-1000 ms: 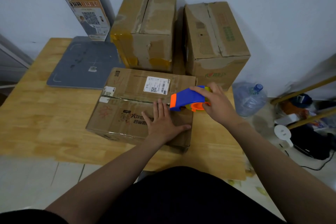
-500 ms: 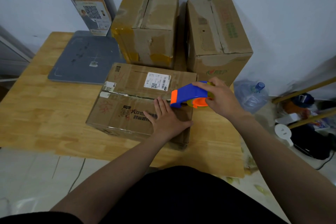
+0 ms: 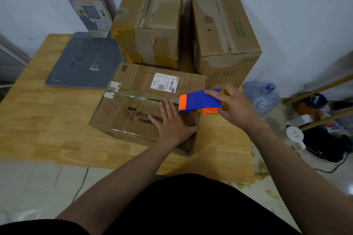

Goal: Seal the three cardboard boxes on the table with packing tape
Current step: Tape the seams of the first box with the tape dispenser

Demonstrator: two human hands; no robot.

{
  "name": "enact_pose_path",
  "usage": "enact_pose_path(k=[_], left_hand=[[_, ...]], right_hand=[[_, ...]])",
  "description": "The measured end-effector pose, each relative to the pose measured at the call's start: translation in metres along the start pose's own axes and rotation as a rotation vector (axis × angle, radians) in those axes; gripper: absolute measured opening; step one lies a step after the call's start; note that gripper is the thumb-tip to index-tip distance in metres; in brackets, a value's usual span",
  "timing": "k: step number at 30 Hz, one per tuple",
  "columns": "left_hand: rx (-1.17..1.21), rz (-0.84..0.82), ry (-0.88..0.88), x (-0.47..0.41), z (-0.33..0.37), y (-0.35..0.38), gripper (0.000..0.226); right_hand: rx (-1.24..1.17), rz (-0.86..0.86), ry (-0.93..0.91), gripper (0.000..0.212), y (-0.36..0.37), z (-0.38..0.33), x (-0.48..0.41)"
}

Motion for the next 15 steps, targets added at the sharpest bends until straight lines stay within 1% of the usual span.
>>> enact_pose_path(k=[3, 7, 11, 15], left_hand=[[0.013, -0.023, -0.001, -0.002, -0.001, -0.001, 0.144], [0.038, -0.040, 0.014, -0.004, -0.001, 0.000, 0.141], [0.014, -0.059, 0.048, -0.004, 0.000, -0.001, 0.135], [-0.065, -0.104, 0.084, -0.005, 0.003, -0.003, 0.124]], right_hand=[[-0.031, 0.018, 0.016, 0.073, -0.001, 0.008, 0.008], [-0.057, 0.114, 0.125, 0.079, -0.016, 0.042, 0.032], [-0.043, 0.131, 0.095, 0.083, -0.018, 0.053, 0.052], [-0.044, 0.144, 0.115, 0.077, -0.008, 0.053, 0.051]])
Point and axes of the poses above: each hand's wrist, its own x-axis away from the middle knuckle, its own y-axis out of the palm, z = x × y, the point moved 1 cm from there along -x, towards the middle knuckle, and after that the axes turned 5 degrees about x, right-handed, at the moved point
